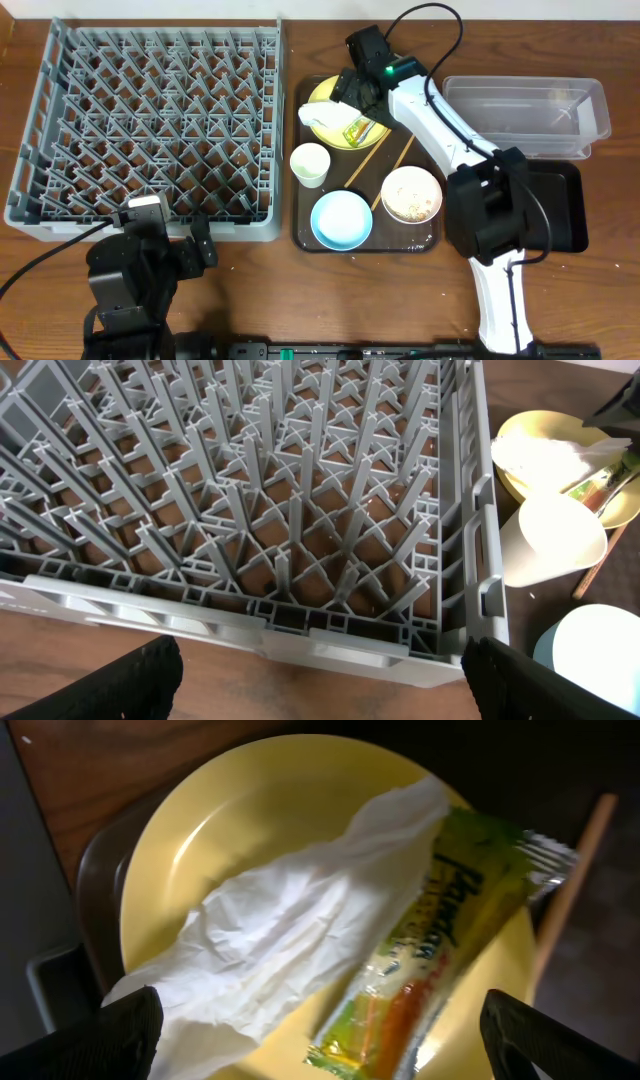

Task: Sort waste into correct bins and load items into the dishwasher
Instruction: 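Grasp the tissue and green wrapper with the right gripper and lift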

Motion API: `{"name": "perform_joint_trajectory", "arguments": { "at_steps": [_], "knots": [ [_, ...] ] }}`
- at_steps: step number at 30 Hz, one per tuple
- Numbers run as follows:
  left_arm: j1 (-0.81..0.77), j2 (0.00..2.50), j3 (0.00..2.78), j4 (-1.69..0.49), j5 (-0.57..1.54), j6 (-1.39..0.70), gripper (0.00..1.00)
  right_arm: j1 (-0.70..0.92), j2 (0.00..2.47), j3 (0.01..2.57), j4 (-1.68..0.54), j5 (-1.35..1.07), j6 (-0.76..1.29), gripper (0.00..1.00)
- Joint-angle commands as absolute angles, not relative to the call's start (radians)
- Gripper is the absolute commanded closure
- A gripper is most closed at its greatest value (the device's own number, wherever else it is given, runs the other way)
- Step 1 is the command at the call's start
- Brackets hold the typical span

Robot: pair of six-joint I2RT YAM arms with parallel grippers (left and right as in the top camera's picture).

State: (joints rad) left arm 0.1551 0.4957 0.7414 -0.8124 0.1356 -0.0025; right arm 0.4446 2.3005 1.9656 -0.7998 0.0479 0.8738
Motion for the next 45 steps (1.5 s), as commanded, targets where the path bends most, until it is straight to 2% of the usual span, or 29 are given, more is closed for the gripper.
{"name": "perform_joint_trajectory", "arguments": {
  "at_steps": [1,15,17,18,23,27,30,45],
  "knots": [
    [0.154,0.494,0.760,-0.815,0.139,0.004,0.07,0.448,2.354,1.984,-0.799,0.051,0.895,0.01],
    [0.154,0.494,0.760,-0.815,0.139,0.004,0.07,0.479,2.476,1.984,-0.708,0.077,0.901,0.03],
    [0.154,0.494,0.760,-0.815,0.139,0.004,0.07,0.482,2.485,1.984,-0.717,0.077,0.897,0.11],
    [0.154,0.494,0.760,-0.815,0.139,0.004,0.07,0.484,2.487,1.984,-0.724,0.078,0.889,0.21],
    [0.154,0.494,0.760,-0.815,0.139,0.004,0.07,0.486,2.487,1.984,-0.739,0.078,0.857,0.53],
    [0.154,0.494,0.760,-0.815,0.139,0.004,0.07,0.484,2.487,1.984,-0.756,0.079,0.855,0.87],
    [0.154,0.494,0.760,-0.815,0.139,0.004,0.07,0.482,2.482,1.985,-0.770,0.078,0.834,0.98],
    [0.154,0.494,0.760,-0.815,0.139,0.004,0.07,0.412,2.373,2.270,-1.098,0.059,0.671,0.99]
  ]
}}
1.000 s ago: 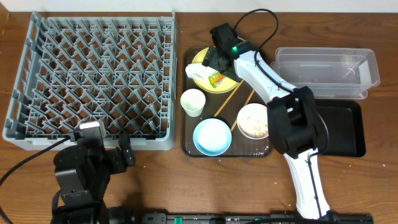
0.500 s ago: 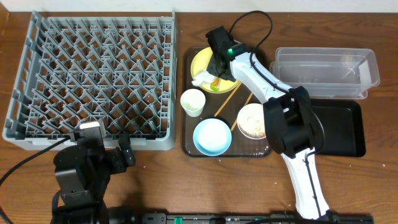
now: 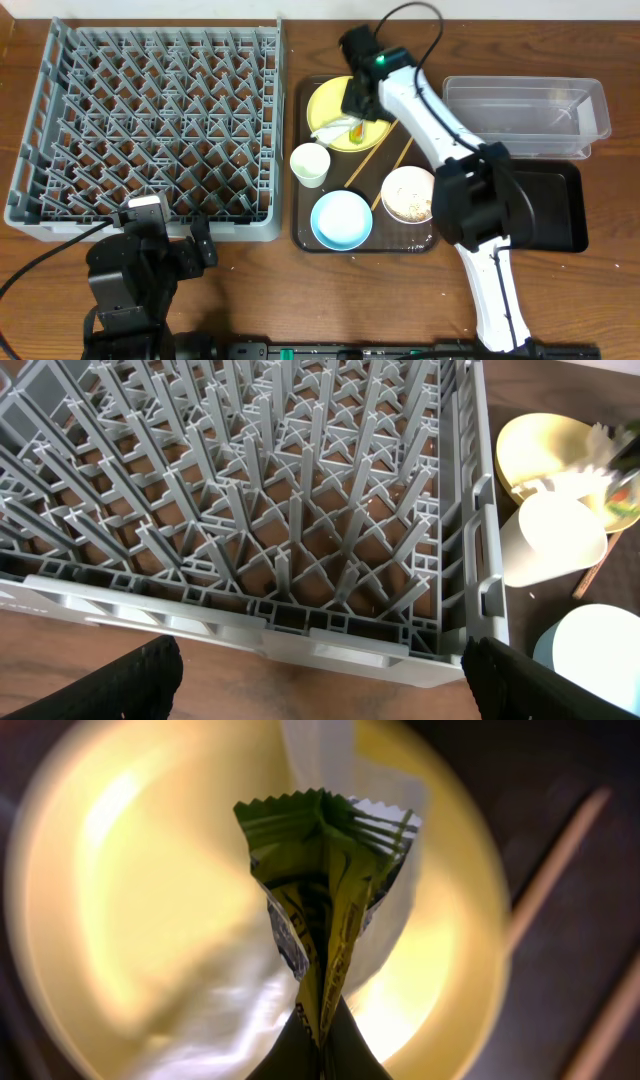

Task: Sort waste into correct bins and load items into the dishwasher
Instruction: 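Grasp the tissue and green wrapper with the right gripper and lift, then carry the tissue and wrapper right and drop them into the clear bin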

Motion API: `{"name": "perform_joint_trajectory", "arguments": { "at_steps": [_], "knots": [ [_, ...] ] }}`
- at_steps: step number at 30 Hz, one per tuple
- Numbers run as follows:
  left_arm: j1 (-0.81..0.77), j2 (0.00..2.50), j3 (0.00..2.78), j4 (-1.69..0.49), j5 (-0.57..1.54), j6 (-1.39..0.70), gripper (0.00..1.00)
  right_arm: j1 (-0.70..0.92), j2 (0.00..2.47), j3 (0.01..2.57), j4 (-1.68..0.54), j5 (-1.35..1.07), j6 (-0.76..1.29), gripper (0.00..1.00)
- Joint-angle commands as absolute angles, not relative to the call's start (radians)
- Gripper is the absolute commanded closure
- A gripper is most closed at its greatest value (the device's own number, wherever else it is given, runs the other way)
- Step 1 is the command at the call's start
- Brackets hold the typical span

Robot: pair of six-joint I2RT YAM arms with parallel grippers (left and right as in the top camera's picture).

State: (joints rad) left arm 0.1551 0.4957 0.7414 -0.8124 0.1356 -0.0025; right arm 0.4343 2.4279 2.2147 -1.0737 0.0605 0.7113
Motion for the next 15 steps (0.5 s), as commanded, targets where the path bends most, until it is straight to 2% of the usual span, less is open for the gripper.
{"name": "perform_joint_trajectory", "arguments": {
  "at_steps": [1,15],
  "knots": [
    [0.154,0.494,0.760,-0.815,0.139,0.004,0.07,0.410,2.366,2.282,-1.109,0.057,0.665,0.99],
    [0.154,0.494,0.760,-0.815,0.139,0.004,0.07,0.371,2.270,2.302,-1.147,-0.013,0.638,0.99]
  ]
}}
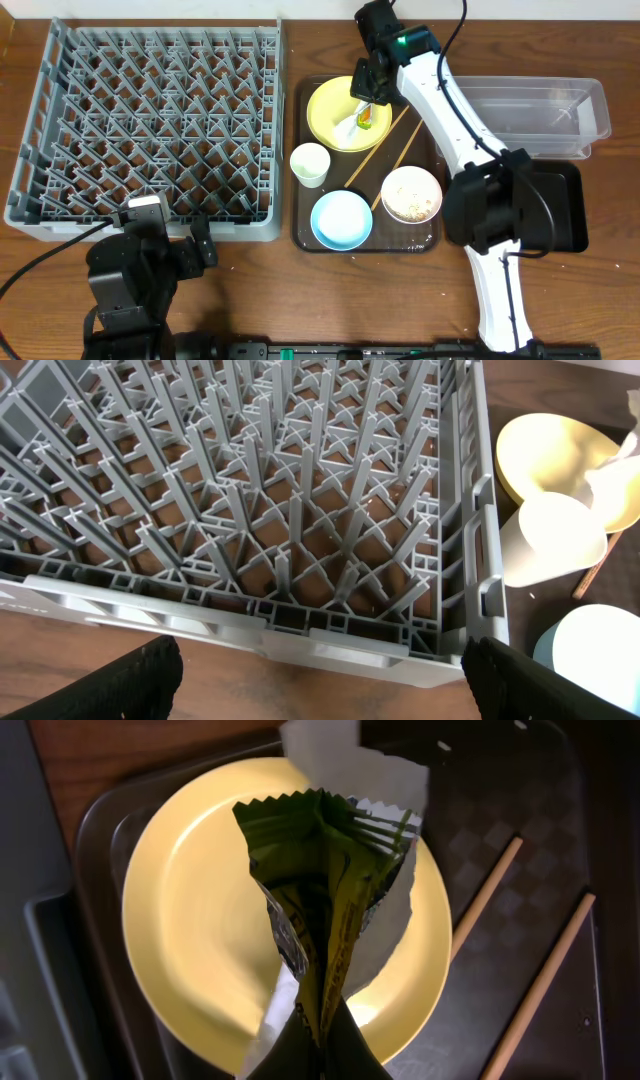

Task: Sort waste into correct bins and load items into the dishwasher
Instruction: 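Carry the tissue and wrapper right and drop them into the clear bin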

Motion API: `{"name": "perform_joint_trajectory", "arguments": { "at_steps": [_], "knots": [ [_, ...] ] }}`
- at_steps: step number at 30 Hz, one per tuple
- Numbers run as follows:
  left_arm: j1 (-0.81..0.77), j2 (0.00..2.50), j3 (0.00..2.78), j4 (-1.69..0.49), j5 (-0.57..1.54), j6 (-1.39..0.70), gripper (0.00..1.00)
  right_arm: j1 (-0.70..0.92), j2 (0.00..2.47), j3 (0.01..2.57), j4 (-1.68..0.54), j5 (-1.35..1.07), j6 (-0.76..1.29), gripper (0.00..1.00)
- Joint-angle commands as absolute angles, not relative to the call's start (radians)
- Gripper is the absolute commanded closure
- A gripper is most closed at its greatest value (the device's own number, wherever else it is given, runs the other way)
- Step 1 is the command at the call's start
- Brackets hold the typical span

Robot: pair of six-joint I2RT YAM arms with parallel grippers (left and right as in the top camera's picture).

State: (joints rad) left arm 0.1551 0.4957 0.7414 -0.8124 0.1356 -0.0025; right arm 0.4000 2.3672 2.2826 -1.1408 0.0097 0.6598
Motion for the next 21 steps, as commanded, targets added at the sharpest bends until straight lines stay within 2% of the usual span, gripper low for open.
{"name": "perform_joint_trajectory", "arguments": {
  "at_steps": [1,8,14,21],
  "knots": [
    [0.154,0.494,0.760,-0.815,0.139,0.004,0.07,0.357,2.251,2.302,-1.158,-0.020,0.639,0.99],
    [0.154,0.494,0.760,-0.815,0.139,0.004,0.07,0.194,2.128,2.302,-1.307,-0.034,0.649,0.99],
    [0.154,0.494,0.760,-0.815,0.139,0.004,0.07,0.020,2.115,2.300,-1.412,-0.023,0.668,0.98],
    [0.154,0.494,0.760,-0.815,0.139,0.004,0.07,-0.132,2.132,2.204,-1.403,0.019,0.767,0.98]
  ]
}}
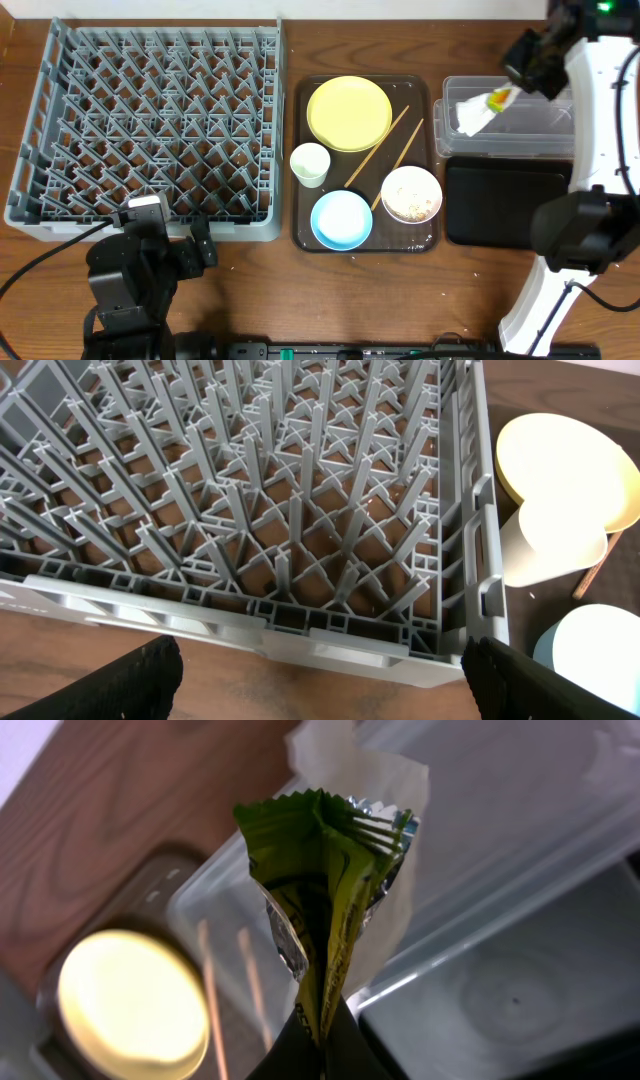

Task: Sort waste into correct bins and load items into the dishwasher
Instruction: 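Carry the tissue and wrapper right and drop them into the clear bin, then reach the right gripper to the pink rice bowl and grasp its rim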

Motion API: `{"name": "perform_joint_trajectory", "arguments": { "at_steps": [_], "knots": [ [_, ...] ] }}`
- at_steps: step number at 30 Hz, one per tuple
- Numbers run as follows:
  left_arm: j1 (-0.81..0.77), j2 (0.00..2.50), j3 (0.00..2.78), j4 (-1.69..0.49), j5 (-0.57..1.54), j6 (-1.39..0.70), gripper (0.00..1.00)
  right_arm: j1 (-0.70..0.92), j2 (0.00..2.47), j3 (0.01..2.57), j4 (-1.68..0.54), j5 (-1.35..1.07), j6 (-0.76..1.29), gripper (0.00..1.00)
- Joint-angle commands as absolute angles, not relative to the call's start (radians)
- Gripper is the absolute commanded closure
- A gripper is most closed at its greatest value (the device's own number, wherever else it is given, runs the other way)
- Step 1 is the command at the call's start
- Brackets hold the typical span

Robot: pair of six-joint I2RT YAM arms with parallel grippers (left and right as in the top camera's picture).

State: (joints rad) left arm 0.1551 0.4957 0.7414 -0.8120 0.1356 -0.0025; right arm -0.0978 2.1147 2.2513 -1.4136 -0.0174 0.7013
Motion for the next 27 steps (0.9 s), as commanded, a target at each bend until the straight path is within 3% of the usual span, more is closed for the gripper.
{"name": "perform_joint_trajectory", "arguments": {
  "at_steps": [1,9,10,14,17,19,27],
  "knots": [
    [0.154,0.494,0.760,-0.815,0.139,0.004,0.07,-0.146,2.132,2.178,-1.385,0.029,0.785,0.98],
    [0.154,0.494,0.760,-0.815,0.139,0.004,0.07,-0.203,2.132,1.957,-1.197,0.028,0.868,0.98],
    [0.154,0.494,0.760,-0.815,0.139,0.004,0.07,-0.203,2.132,1.944,-1.191,0.028,0.867,0.93],
    [0.154,0.494,0.760,-0.815,0.139,0.004,0.07,-0.202,2.129,1.935,-1.192,0.022,0.780,0.30],
    [0.154,0.494,0.760,-0.815,0.139,0.004,0.07,-0.202,2.106,1.952,-1.197,0.003,0.693,0.05],
    [0.154,0.494,0.760,-0.815,0.139,0.004,0.07,-0.202,2.080,1.968,-1.197,-0.020,0.630,0.01],
    [0.154,0.494,0.760,-0.815,0.139,0.004,0.07,-0.137,1.934,2.001,-1.209,-0.153,0.360,0.01]
  ]
}}
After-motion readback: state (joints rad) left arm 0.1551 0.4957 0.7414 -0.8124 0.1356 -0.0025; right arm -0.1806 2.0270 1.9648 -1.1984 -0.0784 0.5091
